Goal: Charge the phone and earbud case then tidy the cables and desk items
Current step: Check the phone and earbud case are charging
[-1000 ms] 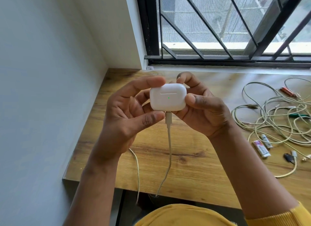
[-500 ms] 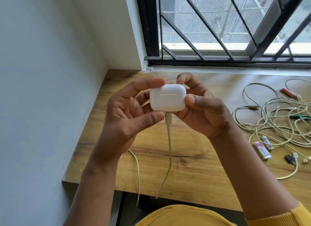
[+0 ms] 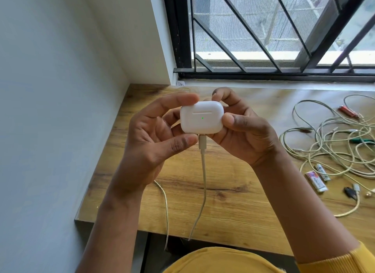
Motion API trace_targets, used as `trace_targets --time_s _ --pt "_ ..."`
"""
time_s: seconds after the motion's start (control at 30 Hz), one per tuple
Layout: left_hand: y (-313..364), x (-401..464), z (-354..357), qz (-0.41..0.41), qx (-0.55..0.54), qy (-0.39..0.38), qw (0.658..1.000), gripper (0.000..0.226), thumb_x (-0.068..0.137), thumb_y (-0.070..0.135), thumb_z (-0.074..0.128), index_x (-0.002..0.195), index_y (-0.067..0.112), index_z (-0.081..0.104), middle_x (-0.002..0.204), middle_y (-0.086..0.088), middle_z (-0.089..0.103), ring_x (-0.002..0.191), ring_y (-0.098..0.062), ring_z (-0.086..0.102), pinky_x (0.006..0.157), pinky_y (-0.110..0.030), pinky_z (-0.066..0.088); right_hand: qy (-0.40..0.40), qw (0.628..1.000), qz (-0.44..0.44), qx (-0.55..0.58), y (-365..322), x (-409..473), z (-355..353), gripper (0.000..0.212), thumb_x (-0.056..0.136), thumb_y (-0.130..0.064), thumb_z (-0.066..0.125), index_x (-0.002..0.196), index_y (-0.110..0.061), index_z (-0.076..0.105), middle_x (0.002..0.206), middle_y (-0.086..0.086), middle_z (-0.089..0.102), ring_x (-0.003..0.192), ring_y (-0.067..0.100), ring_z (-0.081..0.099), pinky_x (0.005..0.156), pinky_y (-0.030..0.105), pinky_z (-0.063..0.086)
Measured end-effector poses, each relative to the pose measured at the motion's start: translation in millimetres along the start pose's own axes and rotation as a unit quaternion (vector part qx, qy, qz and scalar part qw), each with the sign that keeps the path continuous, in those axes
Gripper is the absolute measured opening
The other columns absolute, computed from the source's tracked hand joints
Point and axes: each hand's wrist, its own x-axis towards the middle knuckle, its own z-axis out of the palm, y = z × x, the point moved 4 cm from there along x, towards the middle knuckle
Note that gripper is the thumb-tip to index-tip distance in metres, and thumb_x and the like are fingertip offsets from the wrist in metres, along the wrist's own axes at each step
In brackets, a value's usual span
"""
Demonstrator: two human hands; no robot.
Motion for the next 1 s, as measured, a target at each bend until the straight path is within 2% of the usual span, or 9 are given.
trace_targets --time_s 0.23,0.37,0.5,0.63,0.77,0.9,1.0 --pt "-4 0 -3 -0.004 -0.002 0.007 1.000 0.052 0.086 -0.003 0.070 0.135 0.008 0.056 0.130 -0.003 0.063 0.125 -0.032 0.060 0.096 -0.037 0.059 0.002 1.000 0.006 -0.004 1 1 -4 0.037 0.080 -0.018 0.088 0.110 -0.016 0.067 0.107 0.007 0.068 0.105 0.027 0.065 0.093 0.039 0.053" --pt "-11 0 -8 -0.015 0.002 0.031 0.999 0.053 0.088 -0.003 0.076 0.135 0.011 0.058 0.130 -0.003 0.064 0.124 -0.029 0.062 0.096 -0.038 0.060 0.028 0.999 0.021 -0.015 3 1 -11 0.037 0.080 -0.016 0.089 0.111 -0.016 0.070 0.113 0.014 0.063 0.108 0.031 0.061 0.092 0.035 0.053" --pt "-23 -1 -15 -0.028 0.003 0.074 0.997 0.054 0.086 0.001 0.078 0.136 0.012 0.062 0.133 -0.007 0.066 0.122 -0.029 0.064 0.092 -0.036 0.062 0.068 0.997 0.029 -0.033 7 3 -22 0.026 0.090 -0.003 0.073 0.114 -0.013 0.070 0.115 0.016 0.067 0.109 0.031 0.065 0.090 0.032 0.059" --pt "-38 1 -26 -0.037 0.037 0.113 0.992 0.054 0.085 -0.003 0.078 0.136 0.009 0.064 0.131 -0.007 0.070 0.116 -0.025 0.068 0.086 -0.031 0.061 0.114 0.991 0.043 -0.055 14 6 -36 0.026 0.090 -0.001 0.069 0.115 -0.009 0.069 0.115 0.017 0.070 0.108 0.030 0.068 0.090 0.034 0.061" --pt "-57 2 -39 -0.059 0.079 0.150 0.984 0.055 0.084 -0.002 0.081 0.135 0.012 0.067 0.135 -0.011 0.069 0.114 -0.027 0.072 0.087 -0.033 0.062 0.173 0.979 0.056 -0.089 22 11 -53 0.029 0.089 0.001 0.073 0.118 -0.004 0.070 0.116 0.023 0.069 0.104 0.030 0.071 0.089 0.037 0.063" --pt "-83 3 -54 -0.095 0.144 0.173 0.970 0.056 0.083 -0.003 0.083 0.133 0.019 0.071 0.135 -0.012 0.069 0.117 -0.031 0.072 0.091 -0.040 0.063 0.225 0.960 0.067 -0.153 35 17 -70 0.030 0.089 0.004 0.073 0.118 0.001 0.070 0.102 0.018 0.075 0.094 0.029 0.074 0.084 0.038 0.065" --pt "-103 5 -64 -0.121 0.178 0.188 0.958 0.057 0.084 -0.005 0.083 0.131 0.023 0.072 0.131 -0.006 0.072 0.115 -0.026 0.074 0.090 -0.040 0.064 0.243 0.947 0.074 -0.196 46 20 -83 0.036 0.088 0.011 0.073 0.123 0.005 0.067 0.106 0.026 0.073 0.095 0.032 0.073 0.084 0.039 0.063"
